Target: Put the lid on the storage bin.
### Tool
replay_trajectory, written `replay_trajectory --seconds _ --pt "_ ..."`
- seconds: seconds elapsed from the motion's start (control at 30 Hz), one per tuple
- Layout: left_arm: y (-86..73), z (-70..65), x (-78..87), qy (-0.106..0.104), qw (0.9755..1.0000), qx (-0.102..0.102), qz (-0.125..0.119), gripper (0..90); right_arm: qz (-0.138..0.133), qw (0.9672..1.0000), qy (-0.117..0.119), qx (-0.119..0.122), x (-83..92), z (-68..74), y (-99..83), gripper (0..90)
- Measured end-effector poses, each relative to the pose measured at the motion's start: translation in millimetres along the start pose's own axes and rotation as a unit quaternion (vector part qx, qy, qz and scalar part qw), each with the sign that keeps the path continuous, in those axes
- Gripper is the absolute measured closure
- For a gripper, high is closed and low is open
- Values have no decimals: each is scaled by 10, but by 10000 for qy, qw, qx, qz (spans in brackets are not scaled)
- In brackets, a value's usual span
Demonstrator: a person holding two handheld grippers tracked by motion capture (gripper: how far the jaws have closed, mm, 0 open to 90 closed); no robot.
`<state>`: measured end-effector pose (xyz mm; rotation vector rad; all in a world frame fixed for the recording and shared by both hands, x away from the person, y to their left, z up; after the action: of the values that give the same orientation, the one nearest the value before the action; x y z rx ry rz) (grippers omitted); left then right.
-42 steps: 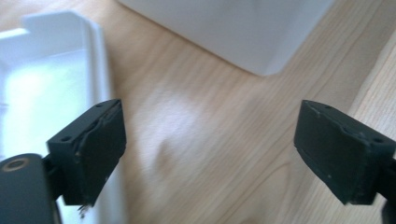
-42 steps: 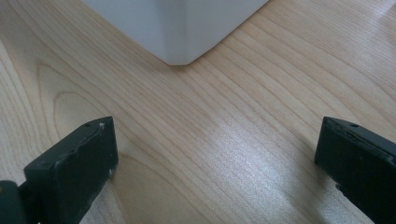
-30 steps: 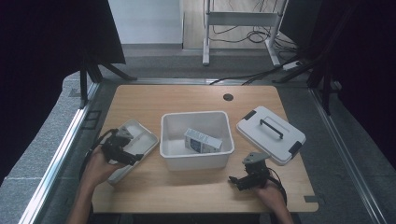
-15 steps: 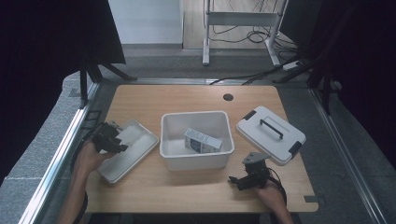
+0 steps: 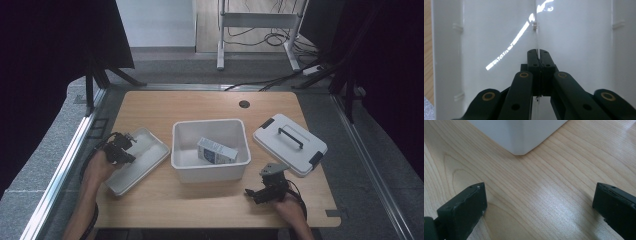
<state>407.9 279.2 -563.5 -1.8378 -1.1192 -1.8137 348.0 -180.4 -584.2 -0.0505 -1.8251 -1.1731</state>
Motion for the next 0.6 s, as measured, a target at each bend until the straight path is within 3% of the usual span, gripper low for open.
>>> replay_trajectory --seconds 0.1,0.27,0.6 --pt "3 -2 21 -100 9999 -48 -30 888 0 10000 0 -1 0 0 0 0" --pt "17 -32 156 -198 9991 -352 -142 888 0 10000 0 -4 0 0 0 0" --pt "88 -126 696 -147 9941 -1037 -288 888 0 10000 -2 -1 0 0 0 0"
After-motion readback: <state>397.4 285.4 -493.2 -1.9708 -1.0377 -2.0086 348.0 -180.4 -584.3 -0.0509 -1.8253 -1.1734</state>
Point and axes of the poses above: each handheld gripper's, and its own axes: x roughly backward along the jaws, y roughly out of its top, z roughly to its left, the point moved 9 cm from there along -x, roughly forward along the jaws, and after that the axes turned 9 degrees about -y, right-handed, at the moved point
